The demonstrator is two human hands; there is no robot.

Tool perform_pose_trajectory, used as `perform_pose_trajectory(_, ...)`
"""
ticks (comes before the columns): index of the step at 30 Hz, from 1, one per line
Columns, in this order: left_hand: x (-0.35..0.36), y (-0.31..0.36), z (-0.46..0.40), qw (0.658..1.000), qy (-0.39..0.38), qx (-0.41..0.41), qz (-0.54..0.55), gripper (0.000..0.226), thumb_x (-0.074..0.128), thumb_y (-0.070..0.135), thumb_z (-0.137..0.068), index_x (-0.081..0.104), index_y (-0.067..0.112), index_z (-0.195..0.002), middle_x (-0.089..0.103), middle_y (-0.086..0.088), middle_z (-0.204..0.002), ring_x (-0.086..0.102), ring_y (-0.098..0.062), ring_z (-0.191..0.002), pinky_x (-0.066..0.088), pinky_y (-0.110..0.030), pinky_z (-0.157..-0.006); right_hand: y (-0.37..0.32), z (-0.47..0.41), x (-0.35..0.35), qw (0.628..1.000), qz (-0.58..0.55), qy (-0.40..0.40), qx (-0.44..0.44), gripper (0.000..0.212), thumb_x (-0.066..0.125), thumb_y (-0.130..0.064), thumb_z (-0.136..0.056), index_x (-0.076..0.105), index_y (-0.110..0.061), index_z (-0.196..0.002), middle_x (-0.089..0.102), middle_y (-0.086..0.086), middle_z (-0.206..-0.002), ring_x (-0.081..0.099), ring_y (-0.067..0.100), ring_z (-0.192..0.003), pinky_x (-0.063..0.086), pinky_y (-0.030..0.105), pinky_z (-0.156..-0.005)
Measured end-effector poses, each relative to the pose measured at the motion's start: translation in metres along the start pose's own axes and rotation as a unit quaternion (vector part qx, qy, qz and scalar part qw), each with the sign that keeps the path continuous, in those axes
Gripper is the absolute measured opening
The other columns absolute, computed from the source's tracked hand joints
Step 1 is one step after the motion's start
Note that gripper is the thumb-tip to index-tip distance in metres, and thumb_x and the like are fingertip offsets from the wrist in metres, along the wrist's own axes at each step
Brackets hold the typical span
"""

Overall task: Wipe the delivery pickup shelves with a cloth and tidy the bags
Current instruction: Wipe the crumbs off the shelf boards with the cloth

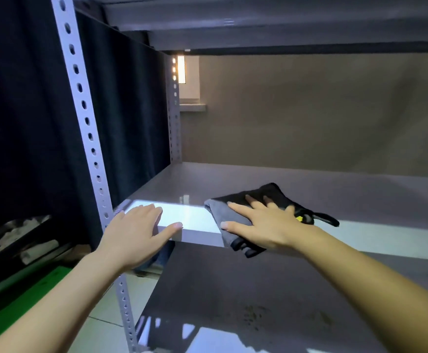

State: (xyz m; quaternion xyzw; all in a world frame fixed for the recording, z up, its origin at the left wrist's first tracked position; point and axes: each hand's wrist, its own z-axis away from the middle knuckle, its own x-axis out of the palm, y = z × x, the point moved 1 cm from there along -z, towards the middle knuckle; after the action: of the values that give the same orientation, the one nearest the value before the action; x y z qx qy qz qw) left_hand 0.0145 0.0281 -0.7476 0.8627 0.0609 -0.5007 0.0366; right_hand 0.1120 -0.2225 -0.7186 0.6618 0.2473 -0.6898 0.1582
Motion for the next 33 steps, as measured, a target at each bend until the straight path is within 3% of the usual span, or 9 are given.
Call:
perform_pose_trajectory(5,0.005,0.008,0.003,1.000,0.009,-0.012,-0.022,0.054,0.018,0.071,-0.086,0.039,0.025,-0.067,0.046,0.009,-0.071,0.046,-0.013,-0.072,0.036,-0.032,-0.066,-0.034,-0.016,0.006,0.998,0.015,-0.019,-0.059,0.079,0.025,-0.089,-0.073,0.004,-0.058,-0.143,0.001,-0.005,-0.162,0.002,0.034,-0.147,0.000,0.068,-0.108)
perform_pose_trajectory(10,0.008,0.037,-0.001,0.999,0.019,0.035,0.007,0.053,0.014,0.068,-0.087,0.037,0.024,-0.067,0.043,0.009,-0.069,0.043,-0.015,-0.070,0.032,-0.032,-0.064,0.014,0.015,0.005,0.994,0.032,0.015,-0.103,0.077,0.038,-0.081,-0.078,0.007,-0.057,-0.144,0.007,-0.010,-0.161,0.005,0.027,-0.147,0.006,0.066,-0.109)
perform_pose_trajectory(13,0.008,0.068,-0.005,0.998,-0.007,0.066,0.000,0.050,0.009,0.067,-0.087,0.036,0.028,-0.073,0.042,0.010,-0.073,0.042,-0.015,-0.075,0.035,-0.032,-0.073,0.058,0.042,-0.001,0.995,0.040,0.018,-0.087,0.078,0.038,-0.082,-0.077,0.003,-0.059,-0.143,0.003,-0.014,-0.160,0.003,0.022,-0.148,0.006,0.062,-0.111)
perform_pose_trajectory(18,0.008,0.123,-0.010,0.995,-0.066,0.080,0.005,0.075,0.005,0.071,-0.084,0.050,0.024,-0.122,0.053,0.006,-0.126,0.047,-0.017,-0.118,0.035,-0.033,-0.101,0.133,0.082,-0.010,0.997,0.057,0.024,-0.038,0.080,0.022,-0.090,-0.068,-0.004,-0.064,-0.139,-0.003,-0.020,-0.159,-0.002,0.015,-0.148,0.007,0.058,-0.115)
perform_pose_trajectory(26,0.007,0.204,-0.017,0.986,-0.079,0.138,0.051,0.096,-0.007,0.080,-0.073,0.051,0.020,-0.120,0.053,0.003,-0.126,0.046,-0.018,-0.118,0.037,-0.034,-0.099,0.230,0.135,-0.024,0.998,0.014,0.047,0.044,0.072,-0.006,-0.095,-0.055,-0.005,-0.077,-0.125,0.000,-0.026,-0.156,-0.002,0.007,-0.147,0.006,0.051,-0.117)
perform_pose_trajectory(33,0.008,0.279,-0.027,0.975,-0.114,0.177,0.070,0.087,0.004,0.076,-0.077,0.046,0.020,-0.130,0.047,0.002,-0.136,0.040,-0.019,-0.125,0.031,-0.034,-0.105,0.301,0.170,-0.034,0.988,0.012,0.053,0.147,0.092,-0.020,-0.096,-0.042,-0.004,-0.072,-0.129,0.001,-0.021,-0.158,0.001,0.012,-0.147,0.003,0.058,-0.115)
